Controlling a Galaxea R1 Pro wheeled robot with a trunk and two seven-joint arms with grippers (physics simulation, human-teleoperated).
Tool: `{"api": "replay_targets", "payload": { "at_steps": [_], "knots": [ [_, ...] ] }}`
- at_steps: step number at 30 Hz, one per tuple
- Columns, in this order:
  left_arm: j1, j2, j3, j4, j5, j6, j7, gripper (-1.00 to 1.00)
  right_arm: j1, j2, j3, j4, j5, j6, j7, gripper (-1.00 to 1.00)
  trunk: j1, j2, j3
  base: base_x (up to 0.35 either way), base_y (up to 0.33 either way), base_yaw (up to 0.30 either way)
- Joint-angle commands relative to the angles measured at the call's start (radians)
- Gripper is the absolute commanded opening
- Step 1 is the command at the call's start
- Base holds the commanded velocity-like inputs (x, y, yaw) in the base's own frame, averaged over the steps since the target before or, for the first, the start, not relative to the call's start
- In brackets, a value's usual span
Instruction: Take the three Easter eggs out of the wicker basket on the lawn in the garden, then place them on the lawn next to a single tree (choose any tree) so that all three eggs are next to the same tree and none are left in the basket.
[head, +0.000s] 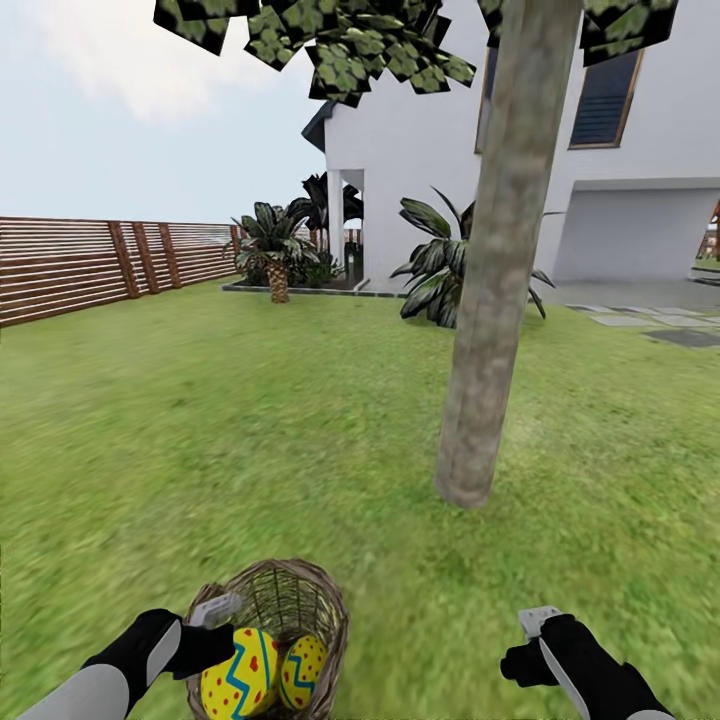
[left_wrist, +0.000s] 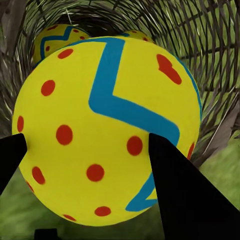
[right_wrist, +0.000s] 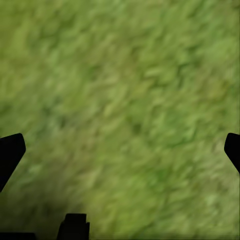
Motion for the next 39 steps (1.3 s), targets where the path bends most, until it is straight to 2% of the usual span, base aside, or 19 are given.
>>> {"api": "replay_targets", "payload": {
  "at_steps": [1, 29, 33, 39],
  "knots": [
    [-0.001, -0.001, 0.005, -0.001, -0.002, 0.007, -0.002, -1.0, 0.0, -0.001, 0.005, -0.002, 0.002, 0.004, 0.003, 1.0, -0.004, 0.007, 0.002, -0.016, 0.022, 0.0],
    [0.0, 0.0, 0.011, -0.003, 0.009, 0.006, -0.009, -1.0, 0.0, -0.001, 0.005, -0.002, 0.002, 0.004, 0.002, 1.0, -0.111, 0.203, 0.09, 0.0, 0.003, 0.0],
    [0.0, 0.0, 0.011, -0.002, 0.022, 0.006, -0.015, -1.0, 0.0, -0.001, 0.006, -0.002, 0.002, 0.004, 0.003, 1.0, -0.127, 0.231, 0.102, 0.0, 0.23, 0.0],
    [-0.001, -0.001, 0.01, -0.002, 0.023, 0.007, -0.013, -1.0, 0.0, 0.0, 0.006, -0.002, 0.002, 0.004, 0.002, 1.0, -0.15, 0.273, 0.121, 0.0, 0.281, 0.0]
  ]
}}
